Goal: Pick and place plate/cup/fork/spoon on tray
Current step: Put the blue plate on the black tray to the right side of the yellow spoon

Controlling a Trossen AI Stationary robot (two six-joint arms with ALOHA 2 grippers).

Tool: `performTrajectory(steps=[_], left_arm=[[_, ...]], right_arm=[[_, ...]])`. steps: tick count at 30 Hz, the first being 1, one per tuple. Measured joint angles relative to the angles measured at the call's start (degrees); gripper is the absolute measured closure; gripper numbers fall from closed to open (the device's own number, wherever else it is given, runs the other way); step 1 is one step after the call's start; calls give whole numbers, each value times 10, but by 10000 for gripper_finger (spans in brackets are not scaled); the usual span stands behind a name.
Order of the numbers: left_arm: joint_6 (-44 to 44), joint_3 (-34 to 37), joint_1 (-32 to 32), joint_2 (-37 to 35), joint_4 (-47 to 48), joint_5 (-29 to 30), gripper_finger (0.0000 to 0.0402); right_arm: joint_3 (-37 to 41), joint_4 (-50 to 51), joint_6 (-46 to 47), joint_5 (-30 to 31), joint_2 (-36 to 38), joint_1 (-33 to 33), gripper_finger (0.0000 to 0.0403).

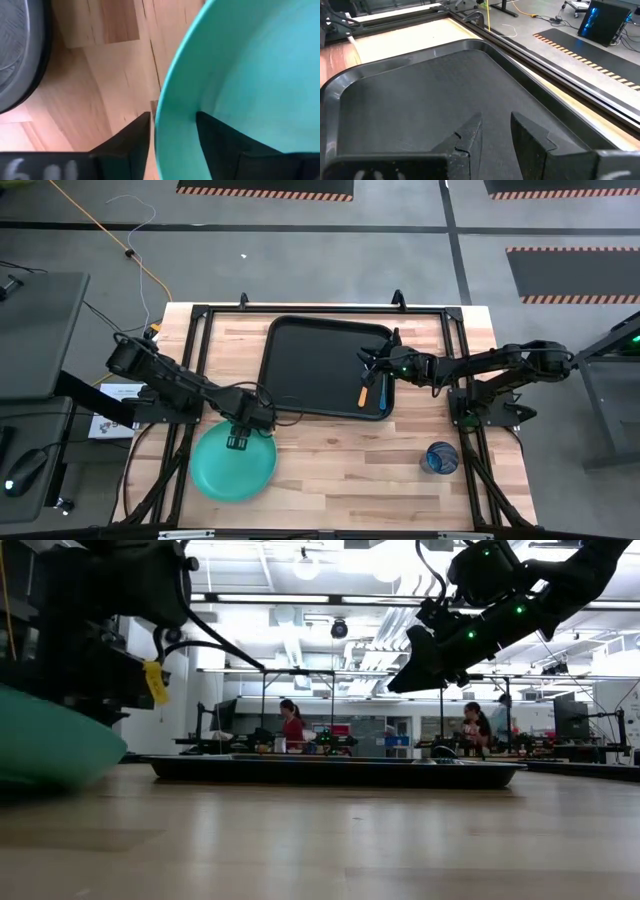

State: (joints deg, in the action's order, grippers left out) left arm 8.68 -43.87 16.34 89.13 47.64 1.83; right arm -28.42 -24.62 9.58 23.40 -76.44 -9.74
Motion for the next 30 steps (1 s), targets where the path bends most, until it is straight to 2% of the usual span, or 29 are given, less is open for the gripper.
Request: performTrajectory(steps=[10, 21, 30], left_arm=[[-25, -2, -4, -26, 9, -4, 387], [-12, -26, -25, -119, 28, -28, 399], [-12, -85, -48, -195, 53, -10, 401]], right_arm=[[0, 0, 0, 0, 0, 0, 308], [0, 2, 0, -15, 0, 0, 308], [0, 1, 0, -26, 0, 0, 308]])
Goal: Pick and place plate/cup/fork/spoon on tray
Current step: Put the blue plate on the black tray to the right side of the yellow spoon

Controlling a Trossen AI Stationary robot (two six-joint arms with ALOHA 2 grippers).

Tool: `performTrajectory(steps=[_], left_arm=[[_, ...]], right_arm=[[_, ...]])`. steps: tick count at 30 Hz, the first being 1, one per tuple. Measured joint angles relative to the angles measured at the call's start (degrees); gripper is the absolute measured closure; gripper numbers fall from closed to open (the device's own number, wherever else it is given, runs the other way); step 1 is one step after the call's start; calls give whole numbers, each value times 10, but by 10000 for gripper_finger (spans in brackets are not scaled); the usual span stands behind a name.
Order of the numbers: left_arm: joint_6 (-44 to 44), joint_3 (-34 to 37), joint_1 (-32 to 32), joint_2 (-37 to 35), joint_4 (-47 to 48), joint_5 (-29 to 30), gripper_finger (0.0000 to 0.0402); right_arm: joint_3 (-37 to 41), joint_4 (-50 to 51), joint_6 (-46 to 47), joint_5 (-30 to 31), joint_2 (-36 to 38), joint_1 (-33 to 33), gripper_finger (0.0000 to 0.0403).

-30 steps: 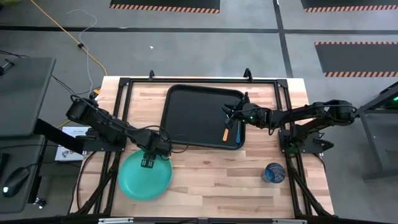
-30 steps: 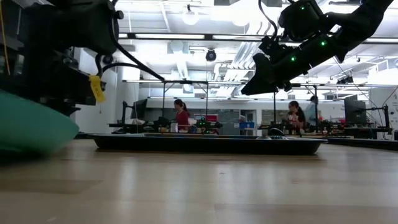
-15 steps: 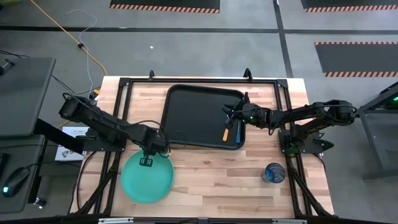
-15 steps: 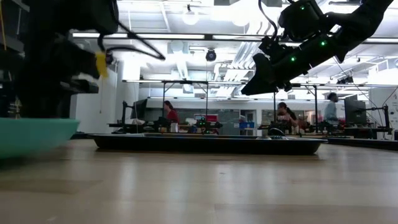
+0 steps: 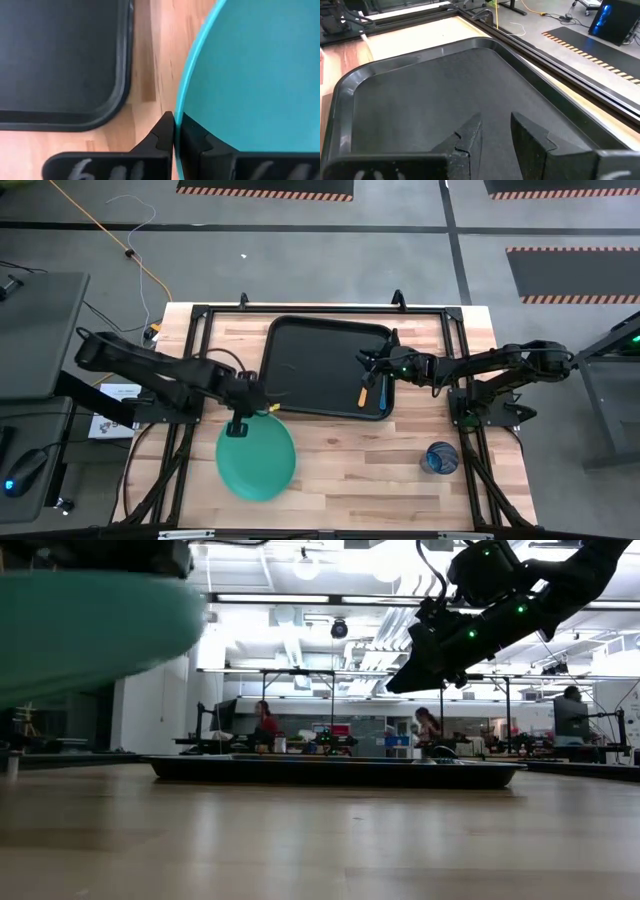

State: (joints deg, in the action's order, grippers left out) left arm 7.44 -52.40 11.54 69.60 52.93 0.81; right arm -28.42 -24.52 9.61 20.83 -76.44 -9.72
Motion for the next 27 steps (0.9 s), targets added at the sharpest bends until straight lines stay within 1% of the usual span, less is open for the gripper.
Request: performTrajectory(steps=[6, 9, 13, 15, 20, 24, 27], left_arm=[[6, -61, -29, -18, 22, 3, 401], [-26, -103, -56, -16, 30, 31, 401], [-96, -155, -111, 3, 24, 71, 401], [-126, -176, -146, 23, 24, 86, 401], [-180, -206, -234, 92, -24, 90, 401], [-196, -229, -291, 163, -73, 88, 401], [-196, -253, -324, 212, -83, 88, 401]], right_arm=[[0, -1, 0, 0, 0, 0, 308], [0, -1, 0, 0, 0, 0, 308], [0, -1, 4, 0, 0, 0, 308], [0, -1, 7, 0, 0, 0, 308], [0, -1, 6, 0, 0, 0, 308], [0, -1, 6, 0, 0, 0, 308], [0, 0, 6, 0, 0, 0, 308]])
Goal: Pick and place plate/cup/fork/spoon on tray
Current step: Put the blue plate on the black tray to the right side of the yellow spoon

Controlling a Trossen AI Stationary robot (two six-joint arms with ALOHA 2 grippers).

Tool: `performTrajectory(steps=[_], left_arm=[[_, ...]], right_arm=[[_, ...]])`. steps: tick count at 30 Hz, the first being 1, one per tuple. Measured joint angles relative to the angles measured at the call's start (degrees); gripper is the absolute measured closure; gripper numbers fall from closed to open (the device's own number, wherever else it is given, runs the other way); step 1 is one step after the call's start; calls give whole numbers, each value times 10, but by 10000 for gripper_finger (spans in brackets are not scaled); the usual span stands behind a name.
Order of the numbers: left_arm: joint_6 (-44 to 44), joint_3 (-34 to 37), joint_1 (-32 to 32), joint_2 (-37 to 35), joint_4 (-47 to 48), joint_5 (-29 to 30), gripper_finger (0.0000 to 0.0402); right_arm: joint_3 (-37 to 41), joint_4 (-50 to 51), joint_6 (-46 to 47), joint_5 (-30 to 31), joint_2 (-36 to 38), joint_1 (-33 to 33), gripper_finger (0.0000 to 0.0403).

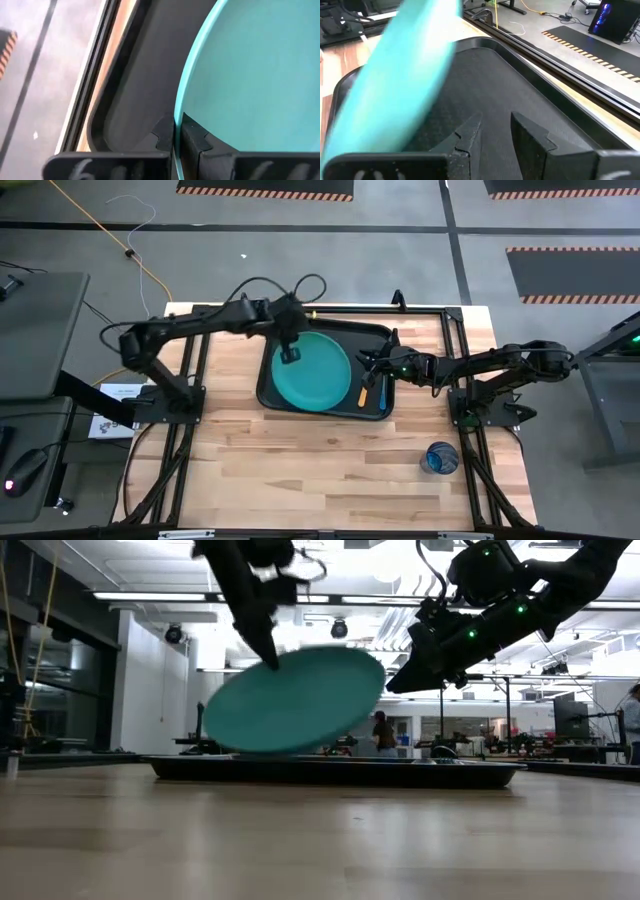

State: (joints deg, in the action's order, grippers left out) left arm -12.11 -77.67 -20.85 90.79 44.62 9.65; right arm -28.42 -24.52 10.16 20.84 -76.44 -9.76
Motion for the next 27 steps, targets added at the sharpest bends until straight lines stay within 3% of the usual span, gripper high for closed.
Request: performTrajectory(steps=[10, 15, 27], left_arm=[[35, -26, -59, 99, 0, -39, 401], [45, -26, -70, 131, -19, -41, 401], [45, -26, -74, 166, -98, -31, 388]], right_arm=[[0, 2, -1, 3, 0, 0, 308], [0, -11, -3, 35, 0, 0, 308], [0, -35, -27, 37, 0, 0, 308]])
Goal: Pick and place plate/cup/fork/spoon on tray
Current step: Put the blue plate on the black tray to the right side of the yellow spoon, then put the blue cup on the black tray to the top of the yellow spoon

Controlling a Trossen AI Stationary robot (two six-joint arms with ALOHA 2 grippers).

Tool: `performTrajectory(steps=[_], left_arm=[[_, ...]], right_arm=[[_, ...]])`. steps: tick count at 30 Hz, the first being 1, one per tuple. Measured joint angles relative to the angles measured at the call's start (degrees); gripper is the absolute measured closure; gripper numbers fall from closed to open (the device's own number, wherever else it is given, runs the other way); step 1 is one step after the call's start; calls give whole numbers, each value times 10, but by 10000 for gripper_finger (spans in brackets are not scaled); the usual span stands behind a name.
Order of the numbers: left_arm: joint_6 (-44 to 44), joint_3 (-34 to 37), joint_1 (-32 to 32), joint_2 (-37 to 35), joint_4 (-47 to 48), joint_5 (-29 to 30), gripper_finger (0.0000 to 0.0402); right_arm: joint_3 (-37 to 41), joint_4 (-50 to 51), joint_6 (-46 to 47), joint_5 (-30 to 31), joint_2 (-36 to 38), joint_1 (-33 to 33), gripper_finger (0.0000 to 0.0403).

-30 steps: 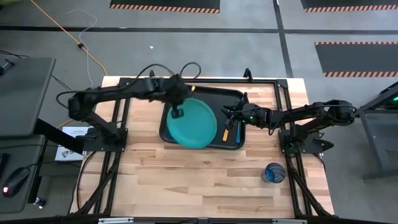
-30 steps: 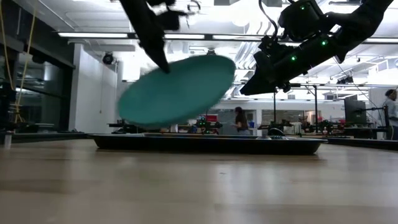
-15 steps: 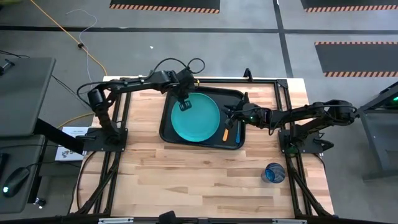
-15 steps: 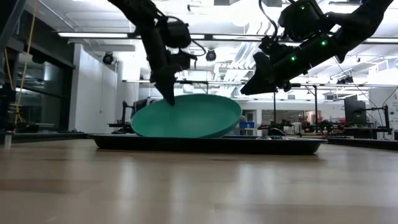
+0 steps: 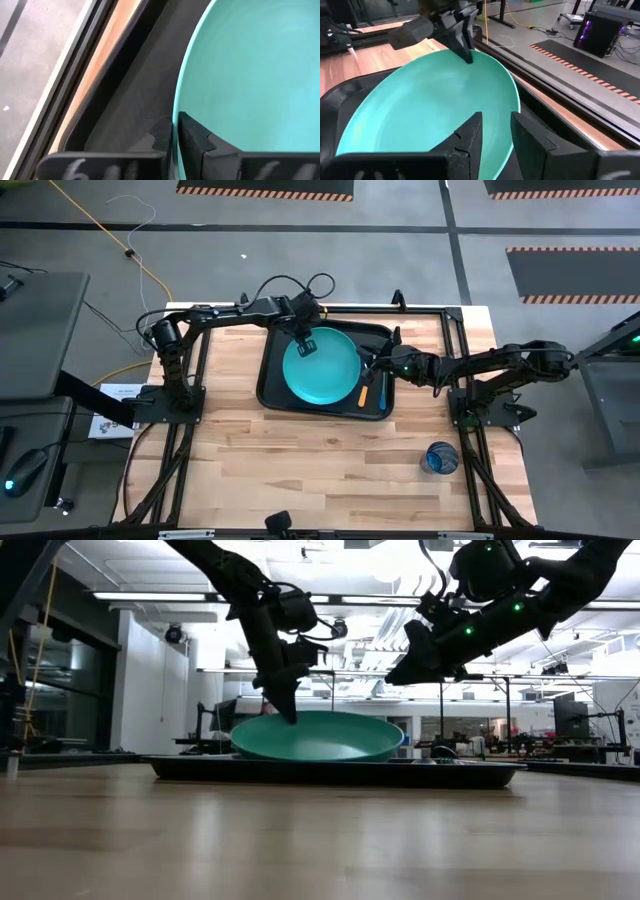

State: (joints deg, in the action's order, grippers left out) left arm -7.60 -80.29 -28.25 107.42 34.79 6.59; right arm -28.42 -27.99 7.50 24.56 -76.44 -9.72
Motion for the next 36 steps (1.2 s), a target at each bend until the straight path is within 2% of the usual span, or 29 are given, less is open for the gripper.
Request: performTrajectory(steps=[8, 11, 23, 28, 31, 34, 36], left_arm=[[-1, 0, 0, 0, 20, 9, 372], [-2, 0, -1, 1, 32, 30, 361], [-2, 0, -14, 1, 36, 33, 294], [-16, 1, -16, -10, 28, 59, 270], [-10, 1, -22, -34, 29, 37, 264], [2, 4, -31, -65, 17, -10, 264], [13, 30, -37, -98, -34, -50, 266]], right_arm=[[0, 1, 1, -11, 0, 0, 308], [0, 1, 1, -11, 0, 0, 308], [0, 1, 1, -11, 0, 0, 308], [0, 1, 1, -11, 0, 0, 308], [0, 3, 1, -11, 0, 0, 308], [0, 4, 1, -11, 0, 0, 308], [0, 7, 4, -11, 0, 0, 308]])
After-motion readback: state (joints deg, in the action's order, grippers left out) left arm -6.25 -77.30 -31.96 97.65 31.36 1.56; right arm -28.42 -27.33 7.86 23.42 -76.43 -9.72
